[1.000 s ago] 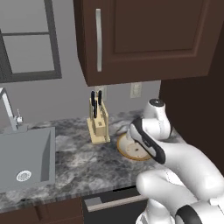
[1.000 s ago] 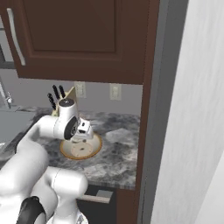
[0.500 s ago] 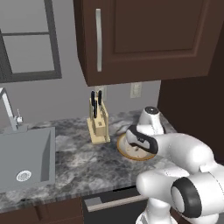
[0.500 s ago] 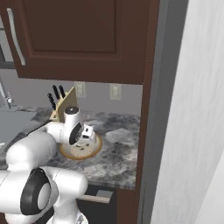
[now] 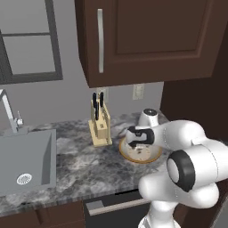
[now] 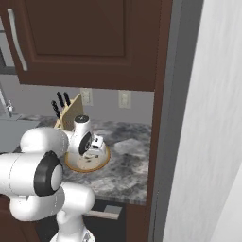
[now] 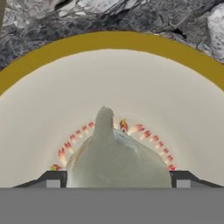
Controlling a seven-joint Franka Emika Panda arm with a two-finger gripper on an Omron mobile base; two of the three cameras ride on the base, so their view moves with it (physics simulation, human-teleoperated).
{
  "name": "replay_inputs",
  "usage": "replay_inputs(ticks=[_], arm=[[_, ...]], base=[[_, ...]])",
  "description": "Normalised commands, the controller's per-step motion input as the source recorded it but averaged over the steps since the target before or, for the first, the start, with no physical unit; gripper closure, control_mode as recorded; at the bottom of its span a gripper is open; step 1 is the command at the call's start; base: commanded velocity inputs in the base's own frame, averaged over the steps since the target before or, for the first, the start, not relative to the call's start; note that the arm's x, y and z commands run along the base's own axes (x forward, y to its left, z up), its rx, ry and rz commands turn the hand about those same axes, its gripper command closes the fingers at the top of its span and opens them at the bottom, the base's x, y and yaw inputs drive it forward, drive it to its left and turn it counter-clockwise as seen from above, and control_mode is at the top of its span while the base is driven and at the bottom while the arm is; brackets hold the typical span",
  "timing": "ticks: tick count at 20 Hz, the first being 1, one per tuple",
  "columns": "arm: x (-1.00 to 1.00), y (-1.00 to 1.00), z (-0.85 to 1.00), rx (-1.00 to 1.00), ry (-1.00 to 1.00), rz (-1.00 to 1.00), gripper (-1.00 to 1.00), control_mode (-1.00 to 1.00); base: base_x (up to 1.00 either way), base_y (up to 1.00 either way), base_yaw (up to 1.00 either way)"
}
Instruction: Take the garlic, peach, and pear from the freezer and place them in the bowl on the counter.
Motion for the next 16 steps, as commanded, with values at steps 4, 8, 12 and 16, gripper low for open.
replay_inputs(ticks=[4, 8, 12, 16], arm=[[0.26, 0.0, -0.17, 0.0, 0.04, 0.0, 1.0, -1.0], [0.11, 0.0, -0.2, 0.0, 0.04, 0.0, 1.0, -1.0], [0.0, 0.0, -0.26, 0.0, 0.02, 0.0, 1.0, -1.0], [0.09, 0.0, -0.39, 0.0, 0.0, 0.0, 1.0, -1.0]], base=[[0.0, 0.0, 0.0], [0.0, 0.0, 0.0], [0.0, 0.0, 0.0], [0.0, 0.0, 0.0]])
